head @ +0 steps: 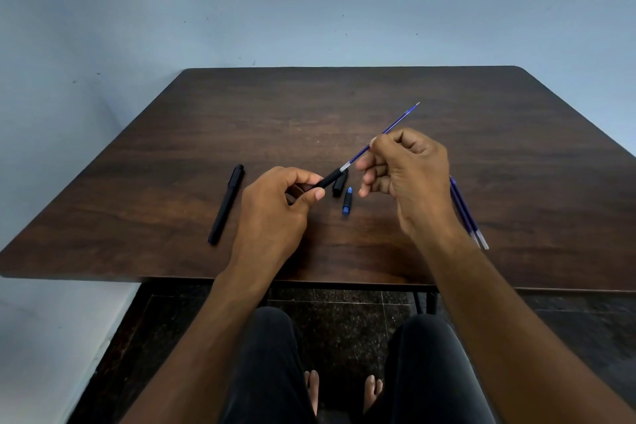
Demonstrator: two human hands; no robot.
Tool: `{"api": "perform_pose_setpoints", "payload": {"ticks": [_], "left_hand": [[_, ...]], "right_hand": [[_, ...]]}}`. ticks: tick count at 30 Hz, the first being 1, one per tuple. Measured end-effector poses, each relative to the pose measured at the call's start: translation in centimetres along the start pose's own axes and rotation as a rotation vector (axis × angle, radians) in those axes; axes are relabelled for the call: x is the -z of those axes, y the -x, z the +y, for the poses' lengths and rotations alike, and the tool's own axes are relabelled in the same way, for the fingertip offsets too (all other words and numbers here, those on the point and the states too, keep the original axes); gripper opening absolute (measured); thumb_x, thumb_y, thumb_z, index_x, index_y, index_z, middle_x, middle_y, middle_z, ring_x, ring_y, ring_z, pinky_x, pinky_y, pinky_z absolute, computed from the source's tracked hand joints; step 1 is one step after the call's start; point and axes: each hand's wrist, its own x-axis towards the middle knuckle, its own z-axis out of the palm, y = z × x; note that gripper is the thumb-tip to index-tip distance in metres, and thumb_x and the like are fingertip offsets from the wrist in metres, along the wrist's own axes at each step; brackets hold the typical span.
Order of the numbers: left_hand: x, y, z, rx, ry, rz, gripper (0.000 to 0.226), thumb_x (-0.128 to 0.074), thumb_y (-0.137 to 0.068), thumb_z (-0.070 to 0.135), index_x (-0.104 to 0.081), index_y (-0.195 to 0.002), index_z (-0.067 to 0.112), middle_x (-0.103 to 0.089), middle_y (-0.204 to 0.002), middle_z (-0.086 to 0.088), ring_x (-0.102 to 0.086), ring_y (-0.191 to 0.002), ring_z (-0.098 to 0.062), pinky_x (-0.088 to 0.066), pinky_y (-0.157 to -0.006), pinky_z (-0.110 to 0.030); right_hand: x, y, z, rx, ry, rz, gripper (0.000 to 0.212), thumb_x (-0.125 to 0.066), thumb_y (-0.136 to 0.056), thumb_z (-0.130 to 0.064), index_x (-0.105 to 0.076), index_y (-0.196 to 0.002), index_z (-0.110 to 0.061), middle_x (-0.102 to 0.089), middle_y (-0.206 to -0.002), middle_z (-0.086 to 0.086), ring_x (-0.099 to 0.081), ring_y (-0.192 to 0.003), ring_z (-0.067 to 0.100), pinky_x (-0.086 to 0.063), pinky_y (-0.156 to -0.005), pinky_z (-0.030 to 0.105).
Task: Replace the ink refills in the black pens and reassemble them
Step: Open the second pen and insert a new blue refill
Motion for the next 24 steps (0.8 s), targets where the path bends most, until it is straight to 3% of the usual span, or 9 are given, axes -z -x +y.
{"api": "perform_pose_setpoints", "payload": {"ticks": [10,15,18,24], "left_hand": [[-0.2,-0.2,-0.2,-0.003,0.017,0.021,0.018,-0.075,-0.087,0.022,-0.070,-0.098,0.035,-0.064,-0.088,0.016,-0.056,-0.082,0.009,-0.042,-0.069,-0.001],[-0.3,-0.2,-0.2,0.004,-0.015,0.009,0.017,-0.074,-0.088,0.023,-0.070,-0.101,0.033,-0.062,-0.090,0.017,-0.057,-0.082,0.006,-0.042,-0.068,-0.002],[-0.2,-0.2,-0.2,0.004,-0.009,0.013,0.019,-0.074,-0.087,0.023,-0.066,-0.096,0.038,-0.061,-0.089,0.019,-0.057,-0.086,0.008,-0.041,-0.070,0.000],[-0.3,-0.4,-0.3,0.023,-0.045,0.004,0.017,-0.073,-0.088,0.024,-0.069,-0.099,0.036,-0.059,-0.089,0.021,-0.056,-0.084,0.011,-0.040,-0.065,-0.004]], "right_hand": [[-0.3,0.8,1.7,-0.034,0.059,-0.077,0.015,-0.063,-0.091,-0.004,-0.066,-0.076,-0.003,-0.070,-0.068,0.017,-0.056,-0.047,0.024,-0.050,-0.053,0.041],[-0.1,1.0,2.0,-0.042,0.085,-0.125,0.014,-0.069,-0.091,-0.011,-0.069,-0.079,-0.005,-0.071,-0.069,0.015,-0.055,-0.048,0.023,-0.051,-0.047,0.034],[0.4,1.0,1.7,-0.037,0.050,-0.100,0.017,-0.073,-0.091,-0.017,-0.072,-0.087,0.000,-0.071,-0.072,0.014,-0.056,-0.052,0.023,-0.051,-0.048,0.034],[0.5,0.8,1.4,0.000,-0.063,-0.009,0.017,-0.071,-0.092,-0.012,-0.070,-0.082,0.002,-0.067,-0.068,0.013,-0.052,-0.046,0.020,-0.049,-0.047,0.034]]}}
